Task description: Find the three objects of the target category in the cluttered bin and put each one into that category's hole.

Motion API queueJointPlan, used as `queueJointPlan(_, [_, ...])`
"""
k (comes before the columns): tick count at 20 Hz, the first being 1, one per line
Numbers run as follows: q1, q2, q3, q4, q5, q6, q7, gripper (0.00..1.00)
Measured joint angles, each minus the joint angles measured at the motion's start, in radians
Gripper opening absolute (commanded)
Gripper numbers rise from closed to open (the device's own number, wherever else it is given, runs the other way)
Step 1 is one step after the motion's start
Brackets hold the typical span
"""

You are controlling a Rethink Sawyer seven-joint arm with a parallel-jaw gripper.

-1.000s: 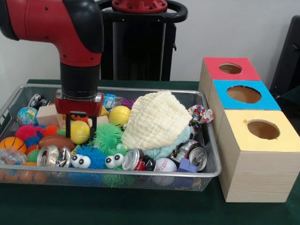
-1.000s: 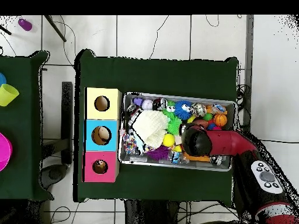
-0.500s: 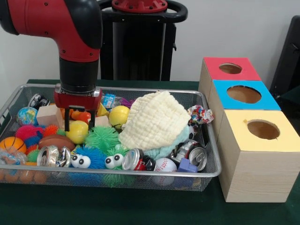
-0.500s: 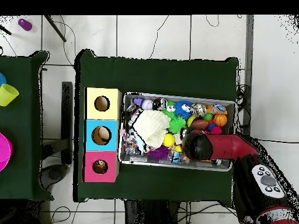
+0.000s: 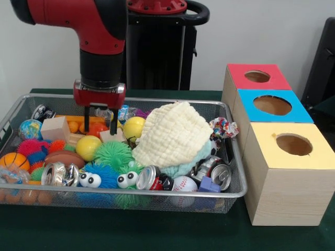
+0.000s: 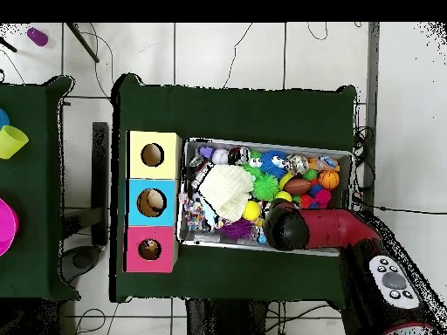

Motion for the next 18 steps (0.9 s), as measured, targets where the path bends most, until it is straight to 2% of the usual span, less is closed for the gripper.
queueJointPlan(5, [0.025,-0.048,-0.019,0.052,0.008,0.000,0.000,1.00])
queueJointPlan(18, [0.053,-0.053,-0.036,0.059,0.035,0.004,0.000,1.00])
